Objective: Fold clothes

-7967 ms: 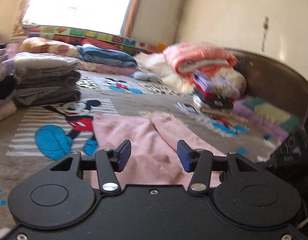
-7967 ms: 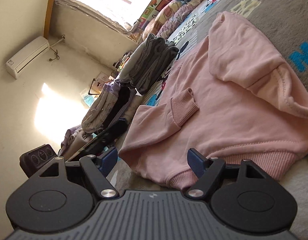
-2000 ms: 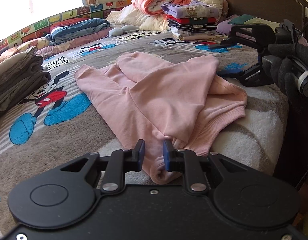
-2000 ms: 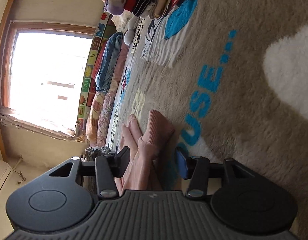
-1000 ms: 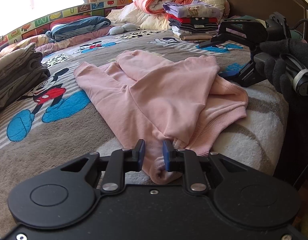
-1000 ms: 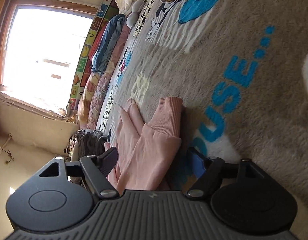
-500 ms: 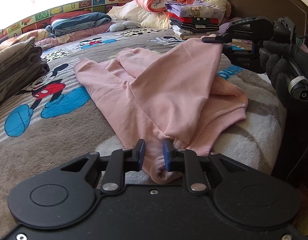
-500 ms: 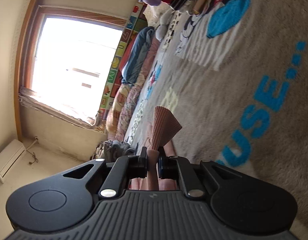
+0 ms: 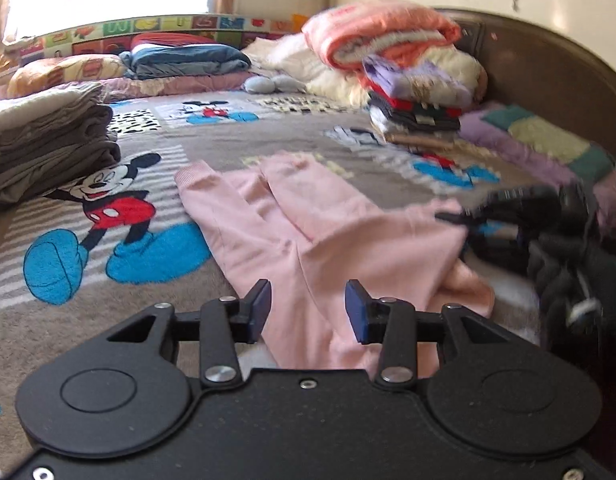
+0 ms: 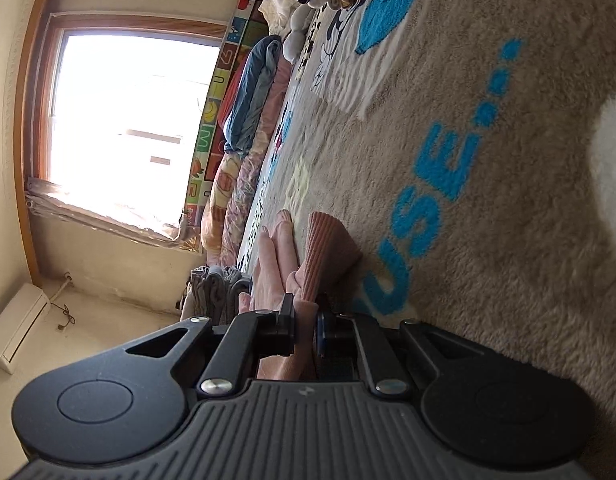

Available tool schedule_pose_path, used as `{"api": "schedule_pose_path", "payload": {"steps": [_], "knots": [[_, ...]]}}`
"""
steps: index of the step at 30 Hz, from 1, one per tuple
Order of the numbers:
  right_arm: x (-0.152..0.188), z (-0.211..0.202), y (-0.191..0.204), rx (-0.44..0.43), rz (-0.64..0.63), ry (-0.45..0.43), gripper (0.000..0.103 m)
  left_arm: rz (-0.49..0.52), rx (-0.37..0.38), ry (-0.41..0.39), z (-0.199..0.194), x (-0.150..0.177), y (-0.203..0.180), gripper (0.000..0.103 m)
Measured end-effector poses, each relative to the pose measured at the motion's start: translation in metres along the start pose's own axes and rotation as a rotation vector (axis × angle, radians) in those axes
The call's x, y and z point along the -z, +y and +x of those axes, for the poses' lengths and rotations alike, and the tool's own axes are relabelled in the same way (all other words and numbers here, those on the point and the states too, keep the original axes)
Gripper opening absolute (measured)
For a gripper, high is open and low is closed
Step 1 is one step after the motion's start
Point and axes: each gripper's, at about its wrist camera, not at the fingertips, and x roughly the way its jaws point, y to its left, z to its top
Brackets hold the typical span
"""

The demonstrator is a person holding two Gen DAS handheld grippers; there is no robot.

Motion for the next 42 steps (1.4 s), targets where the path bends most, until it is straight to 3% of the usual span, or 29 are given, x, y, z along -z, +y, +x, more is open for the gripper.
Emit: {"api": "schedule_pose_path", "payload": {"steps": [3, 5, 11, 17, 20, 22, 31, 35, 38, 42], "knots": [[0.003, 0.000, 0.001, -0.006, -0.030, 0.001, 0.012, -0.100, -0.050, -0.041, 0.016, -0.031, 0.012, 0.039], [0.004, 0.000, 0.002, -0.005, -0.045, 0.004, 0.011, -0.122, -0.108, -0.026, 0.039, -0.056, 0.018, 0.039], [0.004, 0.002, 0.003, -0.011, -0.071, 0.019, 0.011, -0.049, -0.297, 0.159, 0.135, -0.104, 0.019, 0.038], [0.000, 0.007, 0.004, -0.026, -0.079, 0.038, 0.011, -0.133, -0.392, 0.295, 0.196, -0.107, 0.039, 0.033], [-0.001, 0.007, 0.005, -0.033, -0.085, 0.049, 0.011, -0.176, -0.436, 0.316, 0.206, -0.106, 0.044, 0.023], [-0.002, 0.008, 0.005, -0.039, -0.090, 0.058, 0.012, -0.155, -0.468, 0.315, 0.209, -0.107, 0.040, 0.010], [-0.007, 0.003, 0.013, -0.085, -0.118, 0.055, 0.015, -0.133, -0.490, 0.226, 0.191, -0.121, 0.019, 0.004], [-0.012, -0.010, 0.018, -0.125, -0.114, 0.038, 0.015, -0.109, -0.488, 0.260, 0.205, -0.115, 0.016, 0.004], [-0.013, -0.015, 0.014, -0.135, -0.091, 0.041, 0.015, -0.104, -0.447, 0.292, 0.219, -0.102, 0.020, 0.004], [-0.014, -0.012, 0.005, -0.102, -0.075, 0.044, 0.015, -0.171, -0.352, 0.225, 0.195, -0.103, 0.032, 0.011]]}}
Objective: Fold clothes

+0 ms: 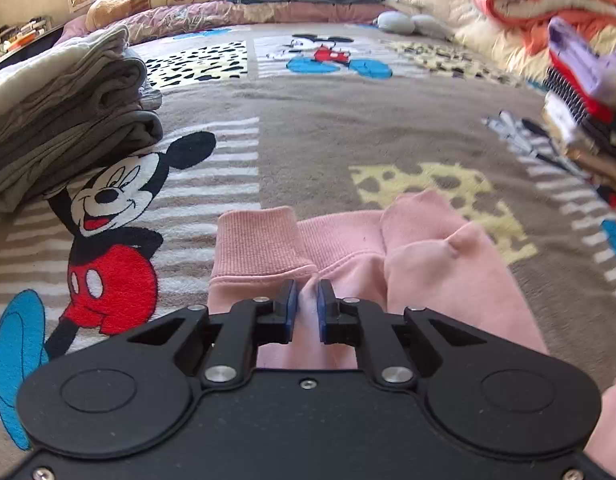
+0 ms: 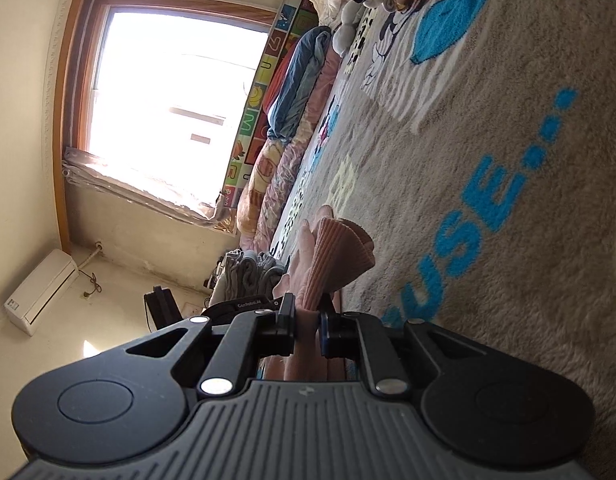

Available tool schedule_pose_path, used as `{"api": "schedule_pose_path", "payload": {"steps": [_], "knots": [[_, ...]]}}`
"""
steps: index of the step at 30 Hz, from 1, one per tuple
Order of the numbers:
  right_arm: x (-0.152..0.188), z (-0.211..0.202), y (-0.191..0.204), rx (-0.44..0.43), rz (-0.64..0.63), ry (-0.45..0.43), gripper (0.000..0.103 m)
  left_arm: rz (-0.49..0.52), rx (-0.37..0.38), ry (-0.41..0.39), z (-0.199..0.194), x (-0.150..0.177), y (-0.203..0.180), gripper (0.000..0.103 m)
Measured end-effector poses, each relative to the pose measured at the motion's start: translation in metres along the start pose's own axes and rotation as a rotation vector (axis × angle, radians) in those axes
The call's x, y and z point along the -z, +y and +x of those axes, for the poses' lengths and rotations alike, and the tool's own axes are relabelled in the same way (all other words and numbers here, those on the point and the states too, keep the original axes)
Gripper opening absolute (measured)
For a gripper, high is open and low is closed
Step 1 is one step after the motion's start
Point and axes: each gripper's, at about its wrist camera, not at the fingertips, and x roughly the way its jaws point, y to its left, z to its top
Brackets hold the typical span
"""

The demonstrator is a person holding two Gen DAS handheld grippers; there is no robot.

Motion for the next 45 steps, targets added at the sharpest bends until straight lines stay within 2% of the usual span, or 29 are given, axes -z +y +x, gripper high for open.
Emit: {"api": "schedule_pose_path", "payload": {"steps": [1, 2, 6, 9, 14, 17, 20, 22, 25, 28, 34, 38, 40, 43, 45], "knots": [[0.000, 0.001, -0.003, 0.012, 0.011, 0.001, 0.015, -0.017, 0.028, -0.028, -0.013, 0.000, 0.007, 0.015], [0.000, 0.002, -0.006, 0.017, 0.020, 0.002, 0.015, -0.024, 0.034, -0.059, -0.028, 0.002, 0.013, 0.015], [0.001, 0.004, -0.007, 0.025, 0.021, 0.003, 0.015, -0.025, -0.001, -0.115, -0.062, 0.009, 0.035, 0.015], [0.003, 0.000, -0.006, 0.022, 0.013, -0.008, 0.015, 0.002, -0.041, -0.104, -0.058, 0.012, 0.045, 0.015], [0.005, -0.002, -0.003, 0.039, -0.015, -0.014, 0.015, -0.009, -0.041, -0.071, -0.020, 0.002, 0.042, 0.015], [0.006, -0.002, -0.004, 0.045, -0.030, -0.010, 0.015, -0.019, -0.023, -0.049, 0.005, -0.002, 0.036, 0.015], [0.007, -0.001, -0.007, 0.053, -0.054, -0.002, 0.014, 0.035, 0.012, -0.019, 0.026, 0.001, 0.028, 0.015], [0.010, 0.000, -0.007, 0.063, -0.085, 0.001, 0.012, 0.052, 0.028, -0.006, 0.021, -0.006, 0.031, 0.015], [0.012, 0.000, -0.007, 0.065, -0.100, -0.003, 0.011, 0.026, 0.083, -0.053, -0.007, -0.002, 0.042, 0.015], [0.013, 0.000, -0.008, 0.064, -0.101, -0.009, 0.011, 0.031, 0.089, -0.094, -0.039, 0.016, 0.047, 0.015], [0.012, 0.000, -0.008, 0.065, -0.103, -0.021, 0.011, 0.054, 0.086, -0.146, -0.111, 0.087, 0.044, 0.015], [0.010, -0.002, -0.006, 0.046, -0.084, -0.028, 0.015, 0.025, 0.084, -0.188, -0.151, 0.129, 0.038, 0.015], [0.009, -0.003, -0.004, 0.044, -0.083, -0.035, 0.015, -0.005, 0.102, -0.210, -0.166, 0.144, 0.037, 0.015], [0.008, -0.004, -0.001, 0.052, -0.086, -0.047, 0.015, 0.002, 0.130, -0.217, -0.179, 0.158, 0.031, 0.015], [0.007, -0.003, 0.001, 0.056, -0.092, -0.057, 0.015, 0.026, 0.116, -0.215, -0.181, 0.161, 0.027, 0.015]]}}
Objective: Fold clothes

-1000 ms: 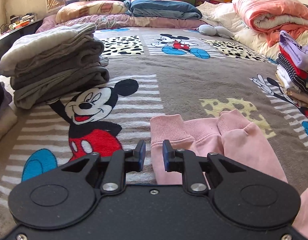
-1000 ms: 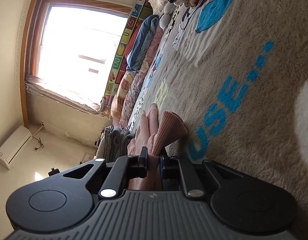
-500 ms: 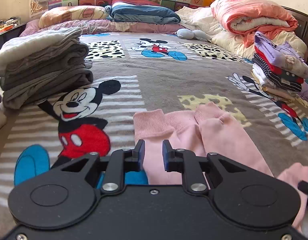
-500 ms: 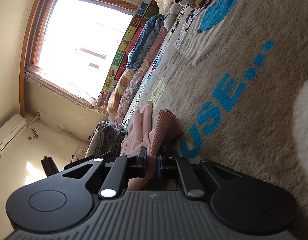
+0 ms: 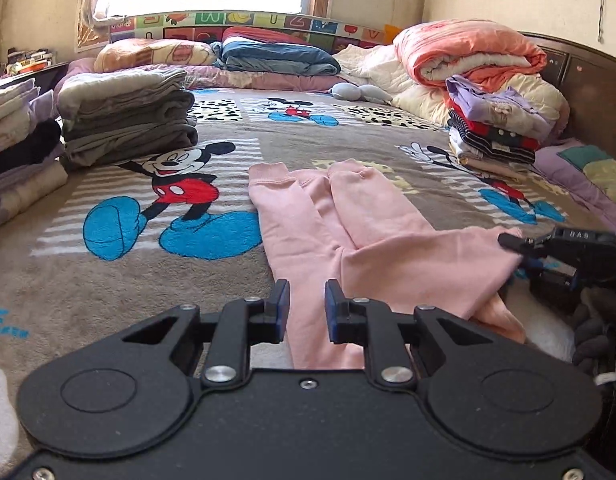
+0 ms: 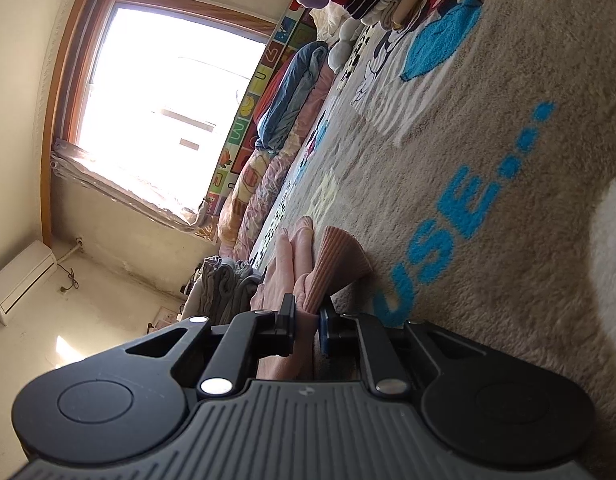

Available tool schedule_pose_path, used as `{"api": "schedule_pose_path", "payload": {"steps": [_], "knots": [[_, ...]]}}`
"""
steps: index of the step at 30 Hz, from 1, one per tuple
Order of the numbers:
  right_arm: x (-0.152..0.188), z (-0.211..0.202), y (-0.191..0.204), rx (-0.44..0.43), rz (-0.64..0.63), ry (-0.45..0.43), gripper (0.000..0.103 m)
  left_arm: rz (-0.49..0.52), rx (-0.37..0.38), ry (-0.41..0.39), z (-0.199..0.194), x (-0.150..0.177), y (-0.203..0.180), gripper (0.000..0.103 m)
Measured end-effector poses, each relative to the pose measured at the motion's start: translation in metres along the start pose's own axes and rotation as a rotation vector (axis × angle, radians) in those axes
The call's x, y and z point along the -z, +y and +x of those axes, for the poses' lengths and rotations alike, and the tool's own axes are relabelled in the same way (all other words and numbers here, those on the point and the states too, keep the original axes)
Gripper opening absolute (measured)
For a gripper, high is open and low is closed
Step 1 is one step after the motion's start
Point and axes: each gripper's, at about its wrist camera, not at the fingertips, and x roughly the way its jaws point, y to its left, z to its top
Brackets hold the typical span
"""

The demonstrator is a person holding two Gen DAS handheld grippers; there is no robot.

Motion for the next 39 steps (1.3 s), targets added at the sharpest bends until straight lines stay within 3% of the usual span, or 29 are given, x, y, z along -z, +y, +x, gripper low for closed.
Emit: {"api": "schedule_pose_path", "payload": {"steps": [4, 6, 11, 13, 15, 18, 21, 24, 26, 27, 28, 32, 39], "knots": [[-0.007, -0.003, 0.011, -0.037, -0.016, -0.025, 0.013, -0.050, 0.075, 0.003, 0.001, 0.007, -0.001, 0.015], [-0.011, -0.006, 0.021, -0.065, -0.045, -0.032, 0.013, -0.005, 0.084, 0.038, 0.007, 0.019, -0.010, 0.015], [-0.020, -0.019, 0.035, -0.112, -0.087, -0.057, 0.013, 0.098, 0.026, 0.106, 0.020, 0.038, -0.023, 0.015], [-0.023, -0.026, 0.036, -0.121, -0.085, -0.062, 0.012, 0.082, 0.032, 0.108, 0.019, 0.039, -0.018, 0.015], [-0.024, -0.027, 0.033, -0.084, -0.097, -0.062, 0.011, 0.064, 0.039, 0.114, 0.019, 0.039, -0.015, 0.015], [-0.022, -0.019, 0.006, 0.047, -0.042, -0.042, 0.011, 0.067, 0.044, 0.113, 0.014, 0.037, -0.015, 0.015], [-0.018, -0.019, -0.018, 0.034, 0.092, -0.033, 0.011, 0.014, 0.055, 0.083, 0.005, 0.032, -0.008, 0.015], [-0.014, -0.022, -0.015, 0.030, 0.095, -0.025, 0.012, -0.045, 0.044, 0.051, -0.002, 0.027, 0.001, 0.017], [-0.011, -0.022, -0.014, 0.042, 0.121, -0.001, 0.024, -0.110, 0.038, 0.034, -0.005, 0.024, 0.010, 0.029], [-0.008, -0.022, -0.013, 0.042, 0.134, 0.011, 0.026, -0.149, 0.046, 0.025, -0.007, 0.023, 0.015, 0.044], [-0.006, -0.021, -0.011, 0.036, 0.137, 0.023, 0.031, -0.189, 0.054, 0.016, -0.008, 0.023, 0.020, 0.052], [-0.002, -0.018, -0.003, -0.017, 0.171, 0.056, 0.057, -0.277, 0.080, 0.011, -0.008, 0.023, 0.030, 0.052], [-0.001, 0.006, 0.008, -0.002, 0.120, 0.101, 0.060, -0.386, 0.065, 0.002, -0.008, 0.025, 0.044, 0.062]]}}
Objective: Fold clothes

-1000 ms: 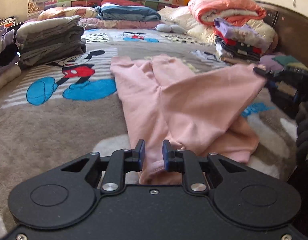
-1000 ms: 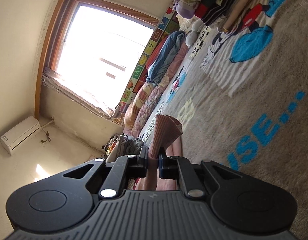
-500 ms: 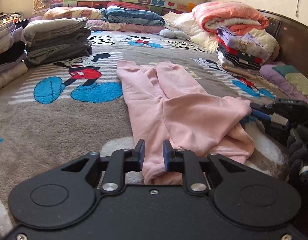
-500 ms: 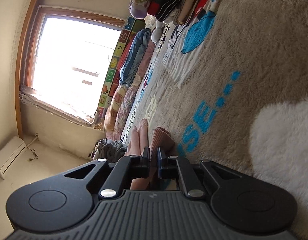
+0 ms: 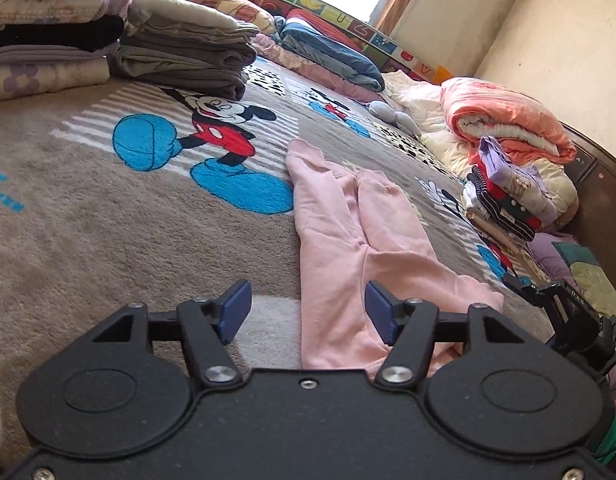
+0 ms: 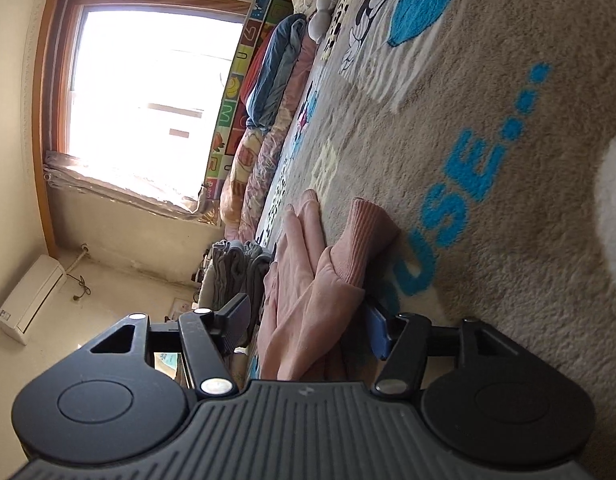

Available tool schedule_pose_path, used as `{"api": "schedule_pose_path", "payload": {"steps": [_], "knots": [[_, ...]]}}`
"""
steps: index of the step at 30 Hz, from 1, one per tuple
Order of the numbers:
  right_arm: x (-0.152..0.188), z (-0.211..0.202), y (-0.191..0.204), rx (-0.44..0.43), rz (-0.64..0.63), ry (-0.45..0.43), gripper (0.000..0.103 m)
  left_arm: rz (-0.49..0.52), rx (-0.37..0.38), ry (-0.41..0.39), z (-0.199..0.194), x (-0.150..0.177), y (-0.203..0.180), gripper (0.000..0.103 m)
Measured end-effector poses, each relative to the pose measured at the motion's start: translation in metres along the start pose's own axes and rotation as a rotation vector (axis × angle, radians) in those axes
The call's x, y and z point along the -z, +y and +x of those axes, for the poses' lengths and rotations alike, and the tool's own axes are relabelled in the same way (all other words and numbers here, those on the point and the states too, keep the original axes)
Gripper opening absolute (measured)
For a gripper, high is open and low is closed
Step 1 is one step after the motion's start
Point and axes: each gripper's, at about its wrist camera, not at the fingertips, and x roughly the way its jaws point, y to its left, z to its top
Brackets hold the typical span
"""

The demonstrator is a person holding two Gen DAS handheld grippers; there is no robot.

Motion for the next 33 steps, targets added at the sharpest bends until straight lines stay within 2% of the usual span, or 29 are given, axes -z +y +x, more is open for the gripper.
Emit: {"api": "schedule_pose_path", "payload": {"steps": [3, 5, 6, 8, 9, 13, 16, 20, 24, 28, 30, 33], "knots": [[0.001, 0.008, 0.003, 0.034, -0.041, -0.014, 0.051, 0.010, -0.024, -0.002, 0.000, 0.002, 0.001, 0.061], [0.001, 0.012, 0.003, 0.060, -0.059, -0.032, 0.032, 0.041, -0.031, -0.013, -0.001, 0.004, -0.003, 0.061], [0.001, 0.014, 0.001, 0.065, -0.058, -0.045, 0.027, 0.059, -0.034, -0.019, -0.001, 0.004, -0.006, 0.060], [0.002, 0.015, -0.001, 0.056, -0.065, -0.064, 0.014, 0.091, -0.031, -0.023, 0.000, 0.006, -0.011, 0.054], [0.002, 0.015, -0.002, 0.050, -0.073, -0.072, 0.011, 0.105, -0.027, -0.021, 0.001, 0.007, -0.013, 0.047], [0.000, 0.010, 0.013, -0.019, -0.108, -0.084, 0.009, 0.190, 0.015, -0.007, 0.007, 0.014, -0.026, 0.039], [-0.004, 0.002, 0.032, -0.074, -0.165, -0.079, 0.009, 0.279, 0.048, 0.017, 0.014, 0.023, -0.040, 0.036], [-0.011, -0.011, 0.046, -0.135, -0.199, -0.087, 0.009, 0.399, 0.031, 0.052, 0.024, 0.034, -0.053, 0.036], [-0.014, -0.017, 0.047, -0.123, -0.208, -0.083, 0.009, 0.450, 0.019, 0.083, 0.029, 0.039, -0.055, 0.036], [-0.013, -0.003, 0.020, -0.003, -0.152, -0.039, 0.009, 0.427, 0.023, 0.113, 0.032, 0.037, -0.049, 0.036], [-0.012, 0.007, 0.001, 0.065, -0.097, -0.010, 0.010, 0.422, 0.017, 0.100, 0.028, 0.032, -0.051, 0.036], [-0.004, 0.006, -0.005, 0.073, -0.099, -0.026, 0.010, 0.417, -0.009, 0.054, 0.022, 0.020, -0.054, 0.036]]}}
